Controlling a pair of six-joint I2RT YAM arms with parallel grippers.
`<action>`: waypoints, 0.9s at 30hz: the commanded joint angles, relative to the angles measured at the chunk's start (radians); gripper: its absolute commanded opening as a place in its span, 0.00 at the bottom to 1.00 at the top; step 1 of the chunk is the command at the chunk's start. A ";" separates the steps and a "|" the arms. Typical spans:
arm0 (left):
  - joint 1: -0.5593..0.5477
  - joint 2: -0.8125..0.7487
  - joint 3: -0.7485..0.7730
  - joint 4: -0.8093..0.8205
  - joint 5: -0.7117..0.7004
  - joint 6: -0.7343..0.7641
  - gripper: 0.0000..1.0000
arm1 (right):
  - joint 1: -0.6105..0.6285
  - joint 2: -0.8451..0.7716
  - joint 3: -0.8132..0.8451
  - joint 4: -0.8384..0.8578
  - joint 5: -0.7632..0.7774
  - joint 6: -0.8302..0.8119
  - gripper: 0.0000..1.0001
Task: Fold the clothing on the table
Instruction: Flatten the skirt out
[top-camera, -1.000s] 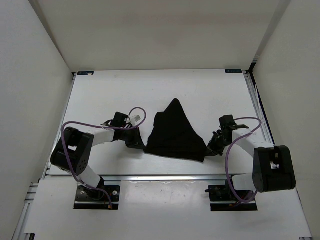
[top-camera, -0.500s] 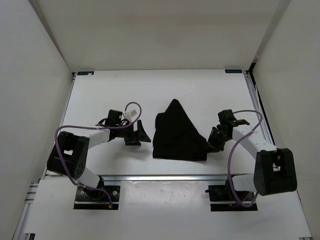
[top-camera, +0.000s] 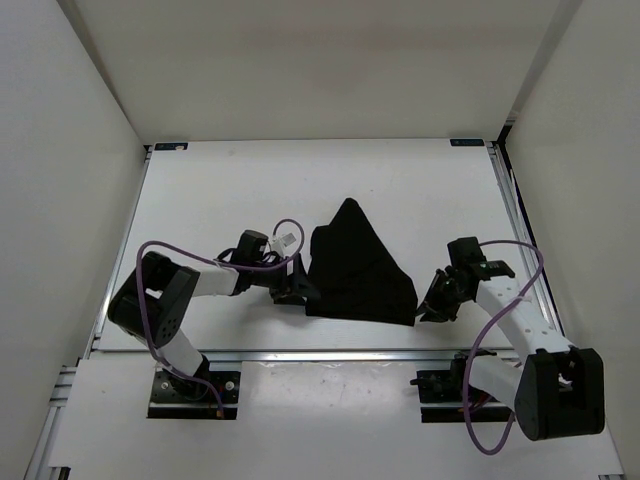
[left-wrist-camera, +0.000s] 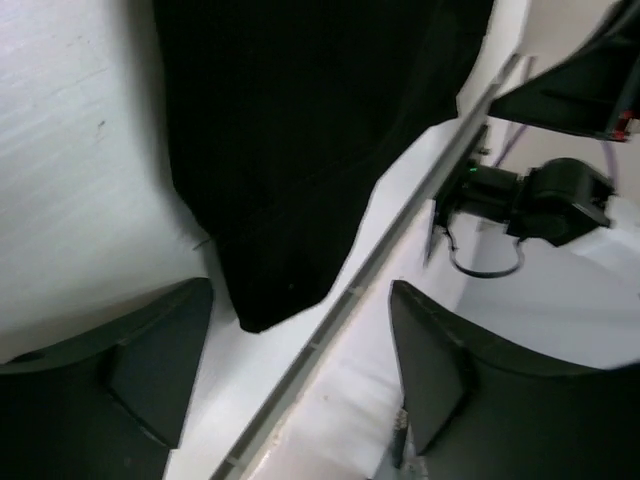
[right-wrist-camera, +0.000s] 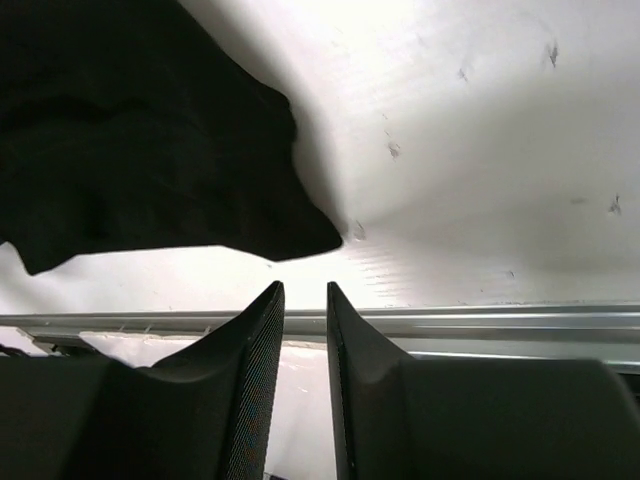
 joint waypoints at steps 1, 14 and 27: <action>-0.028 0.023 0.011 -0.034 -0.121 0.009 0.80 | 0.014 -0.043 -0.014 -0.026 -0.012 0.049 0.29; -0.017 0.058 -0.059 0.113 -0.100 -0.082 0.00 | 0.019 -0.068 -0.129 0.115 -0.062 0.138 0.29; -0.008 0.039 -0.065 0.114 -0.074 -0.085 0.00 | -0.016 0.067 -0.077 0.200 0.005 0.054 0.37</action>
